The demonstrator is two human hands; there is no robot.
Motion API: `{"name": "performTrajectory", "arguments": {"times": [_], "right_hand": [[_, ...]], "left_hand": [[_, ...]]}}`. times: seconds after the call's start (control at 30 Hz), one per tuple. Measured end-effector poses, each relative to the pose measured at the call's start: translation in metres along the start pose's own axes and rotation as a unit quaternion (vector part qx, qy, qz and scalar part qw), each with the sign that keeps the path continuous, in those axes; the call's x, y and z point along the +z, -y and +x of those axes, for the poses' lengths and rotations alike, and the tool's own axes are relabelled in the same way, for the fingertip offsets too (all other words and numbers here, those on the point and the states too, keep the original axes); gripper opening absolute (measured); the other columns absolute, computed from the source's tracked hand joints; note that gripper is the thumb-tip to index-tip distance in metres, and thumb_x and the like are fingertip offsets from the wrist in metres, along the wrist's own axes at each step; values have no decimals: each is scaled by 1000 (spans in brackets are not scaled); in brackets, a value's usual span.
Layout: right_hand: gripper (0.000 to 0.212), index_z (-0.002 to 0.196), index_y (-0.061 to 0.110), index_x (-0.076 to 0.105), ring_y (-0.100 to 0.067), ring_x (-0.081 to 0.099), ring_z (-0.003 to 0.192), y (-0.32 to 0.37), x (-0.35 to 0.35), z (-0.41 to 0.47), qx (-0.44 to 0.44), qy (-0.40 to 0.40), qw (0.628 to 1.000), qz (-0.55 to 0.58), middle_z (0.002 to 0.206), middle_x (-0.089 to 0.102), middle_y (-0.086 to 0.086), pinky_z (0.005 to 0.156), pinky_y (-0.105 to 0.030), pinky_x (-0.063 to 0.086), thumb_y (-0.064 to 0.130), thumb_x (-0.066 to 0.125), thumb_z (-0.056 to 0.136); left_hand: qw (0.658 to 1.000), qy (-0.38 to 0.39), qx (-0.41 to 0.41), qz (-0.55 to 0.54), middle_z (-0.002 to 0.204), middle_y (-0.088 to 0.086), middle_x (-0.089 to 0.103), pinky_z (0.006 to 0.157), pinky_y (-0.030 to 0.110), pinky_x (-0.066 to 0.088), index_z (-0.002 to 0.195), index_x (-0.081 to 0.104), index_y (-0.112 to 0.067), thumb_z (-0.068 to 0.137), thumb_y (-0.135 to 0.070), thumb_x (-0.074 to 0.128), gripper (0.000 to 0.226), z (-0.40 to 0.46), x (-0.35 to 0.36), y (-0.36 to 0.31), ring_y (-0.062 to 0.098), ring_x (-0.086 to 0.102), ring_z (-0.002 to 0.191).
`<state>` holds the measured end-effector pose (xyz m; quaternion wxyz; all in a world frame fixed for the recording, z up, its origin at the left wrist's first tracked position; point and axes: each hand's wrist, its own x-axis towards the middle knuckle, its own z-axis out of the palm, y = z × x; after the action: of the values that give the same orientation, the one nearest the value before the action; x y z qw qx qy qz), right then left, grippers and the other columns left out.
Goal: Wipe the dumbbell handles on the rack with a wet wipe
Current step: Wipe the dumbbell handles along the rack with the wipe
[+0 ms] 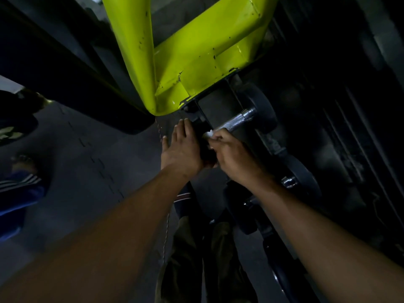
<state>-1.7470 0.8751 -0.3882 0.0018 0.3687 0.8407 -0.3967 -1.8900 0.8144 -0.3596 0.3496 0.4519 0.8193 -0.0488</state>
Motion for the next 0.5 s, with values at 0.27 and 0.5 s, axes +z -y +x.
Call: {"name": "performTrajectory", "arguments": {"times": [0.27,0.5], "right_hand": [[11,78,31,71,-6,69,80,-4,27,-1,260,-117,923,258,84,74,6,71,-30,56,20,71,77],[21,100,12,61,-17,62,68,8,35,16,405,-179,667,599,84,67,-7,49,-24,46,-5,55,89]], "left_hand": [[1000,-1,0,0,167,10,11,123,54,18,158,2,-7,52,-69,87,149,-1,-2,-1,25,15,155],[1000,2,4,1,168,9,10,124,53,17,159,1,-8,55,-68,87,148,-2,-4,-1,24,14,155]]}}
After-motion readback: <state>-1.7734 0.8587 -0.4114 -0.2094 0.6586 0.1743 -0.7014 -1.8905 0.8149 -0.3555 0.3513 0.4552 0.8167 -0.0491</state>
